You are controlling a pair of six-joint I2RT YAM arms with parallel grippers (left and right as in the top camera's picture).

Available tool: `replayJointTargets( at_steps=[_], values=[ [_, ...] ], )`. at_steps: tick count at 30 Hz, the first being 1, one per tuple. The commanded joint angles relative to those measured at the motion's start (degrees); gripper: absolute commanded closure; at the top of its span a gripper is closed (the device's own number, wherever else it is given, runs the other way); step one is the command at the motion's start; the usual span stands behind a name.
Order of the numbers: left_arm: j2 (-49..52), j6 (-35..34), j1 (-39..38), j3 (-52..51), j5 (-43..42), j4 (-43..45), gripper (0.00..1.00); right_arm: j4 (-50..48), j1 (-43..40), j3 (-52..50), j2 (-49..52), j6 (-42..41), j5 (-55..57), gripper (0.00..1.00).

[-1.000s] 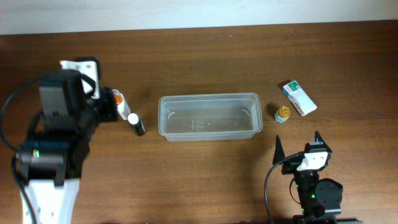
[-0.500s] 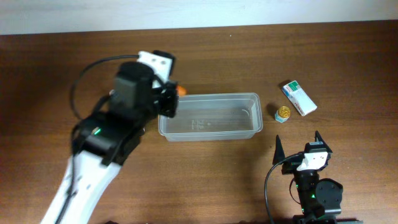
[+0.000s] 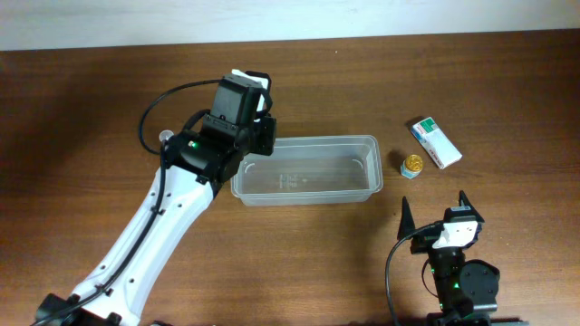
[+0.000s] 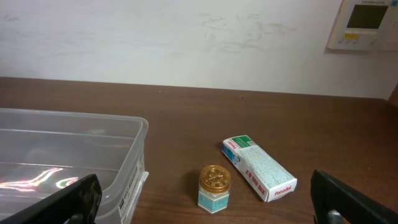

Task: Pack container
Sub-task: 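Carry the orange tube right over the clear container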

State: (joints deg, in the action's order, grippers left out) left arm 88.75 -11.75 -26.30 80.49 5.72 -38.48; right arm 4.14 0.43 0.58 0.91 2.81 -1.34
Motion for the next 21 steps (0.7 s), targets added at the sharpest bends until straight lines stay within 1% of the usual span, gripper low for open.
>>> replayJointTargets(
  at_steps=[1, 7, 9, 16, 21],
  values=[
    [2.4, -5.0, -0.2, 0.8, 3.0, 0.3, 0.84, 0.3, -0.1, -0.3, -0.4, 0.0, 0.3, 0.02],
    [6.9, -6.1, -0.2, 0.8, 3.2, 0.2, 0.84, 0.3, -0.1, -0.3, -0.4, 0.0, 0.3, 0.02],
    [8.0, -8.0, -0.2, 0.8, 3.8, -0.1, 0.84, 0.3, -0.1, -0.3, -0.4, 0.0, 0.3, 0.02],
    [8.4, -8.2, -0.2, 0.5, 3.8, -1.2, 0.84, 0.3, -0.1, -0.3, -0.4, 0.0, 0.3, 0.02],
    [9.6, -8.4, -0.2, -0.6, 5.3, -1.0, 0.84, 0.3, -0.1, -0.3, -0.4, 0.0, 0.3, 0.02]
  ],
)
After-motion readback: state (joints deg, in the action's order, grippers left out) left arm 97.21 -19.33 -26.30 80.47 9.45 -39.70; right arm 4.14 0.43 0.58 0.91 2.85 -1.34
